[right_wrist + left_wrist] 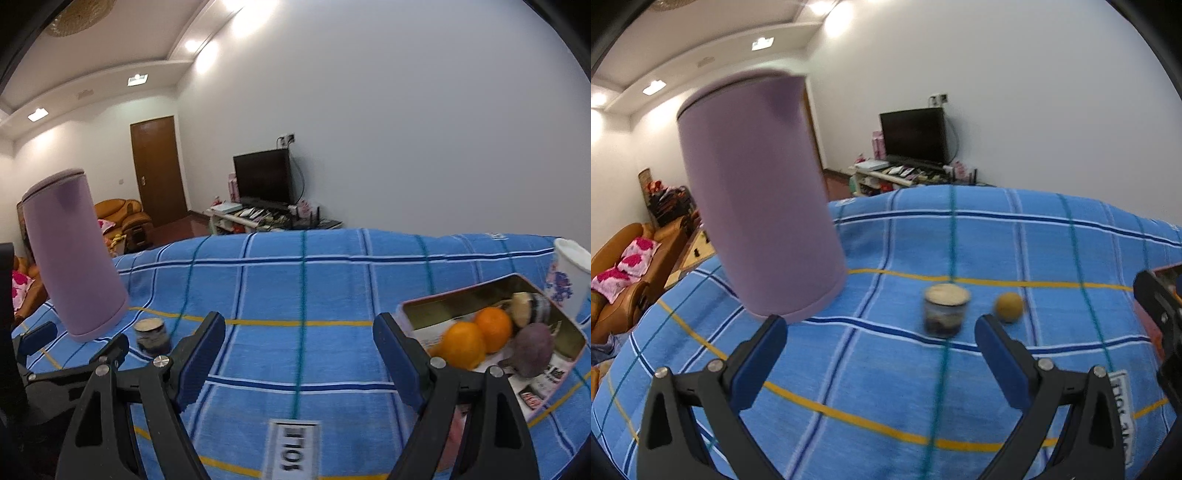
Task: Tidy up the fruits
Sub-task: 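Move both tools back toward the remaining items on the bedspread, then grasp the round brown fruit with the right tool while the left tool grasps the small cylindrical jar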
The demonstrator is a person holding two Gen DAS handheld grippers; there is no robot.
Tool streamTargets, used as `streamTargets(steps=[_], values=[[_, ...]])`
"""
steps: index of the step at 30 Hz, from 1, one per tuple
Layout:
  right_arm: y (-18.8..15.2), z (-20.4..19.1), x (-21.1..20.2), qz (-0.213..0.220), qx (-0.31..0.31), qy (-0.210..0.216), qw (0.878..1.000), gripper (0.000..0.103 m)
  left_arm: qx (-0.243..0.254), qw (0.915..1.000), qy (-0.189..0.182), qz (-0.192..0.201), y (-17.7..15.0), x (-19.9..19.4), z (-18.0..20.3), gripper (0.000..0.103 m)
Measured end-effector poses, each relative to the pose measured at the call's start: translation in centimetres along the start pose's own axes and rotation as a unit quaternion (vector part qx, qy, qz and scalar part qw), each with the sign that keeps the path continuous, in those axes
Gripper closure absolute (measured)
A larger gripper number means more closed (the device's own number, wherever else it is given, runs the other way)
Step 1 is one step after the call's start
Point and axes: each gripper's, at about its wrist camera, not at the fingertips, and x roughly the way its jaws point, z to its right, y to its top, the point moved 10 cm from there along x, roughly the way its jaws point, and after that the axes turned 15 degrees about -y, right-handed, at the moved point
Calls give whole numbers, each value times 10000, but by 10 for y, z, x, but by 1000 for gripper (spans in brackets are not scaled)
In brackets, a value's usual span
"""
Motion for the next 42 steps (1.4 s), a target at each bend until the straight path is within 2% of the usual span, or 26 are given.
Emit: streamTargets(steps=[9,14,17,20,22,24,26,28,30,31,35,42], values=[[-17,-56,25,-711,-402,265,9963,20,-748,9965,277,-257,-7,18,-64,0],[-29,-85,44,-1166,-703,376,9900,20,-664,9957,543,-355,-9,21,-78,0],[-32,-98,54,-1340,-798,459,9867,28,-614,9951,626,-451,-10,23,-82,0],[-33,-108,64,-1418,-909,442,9847,30,-648,9941,676,-544,-13,26,-87,0],[-36,-115,72,-1565,-967,483,9817,35,-682,9937,664,-597,-14,28,-89,0],[-43,-119,80,-1786,-1037,497,9772,48,-699,9936,627,-628,-15,29,-90,0],[-48,-123,84,-1964,-1008,640,9732,53,-657,9941,600,-625,-14,30,-89,0],[-46,-124,84,-1938,-951,739,9736,57,-596,9946,571,-629,-13,32,-86,0],[-46,-126,83,-1942,-915,873,9728,71,-539,9952,508,-633,-12,33,-82,0],[-46,-126,82,-1938,-891,906,9728,73,-512,9957,463,-620,-11,34,-80,0],[-47,-117,77,-1886,-754,874,9752,74,-431,9981,116,-434,-5,31,-68,0],[-26,-91,38,-1018,-493,733,9909,74,-162,9984,-464,-271,2,27,-37,0]])
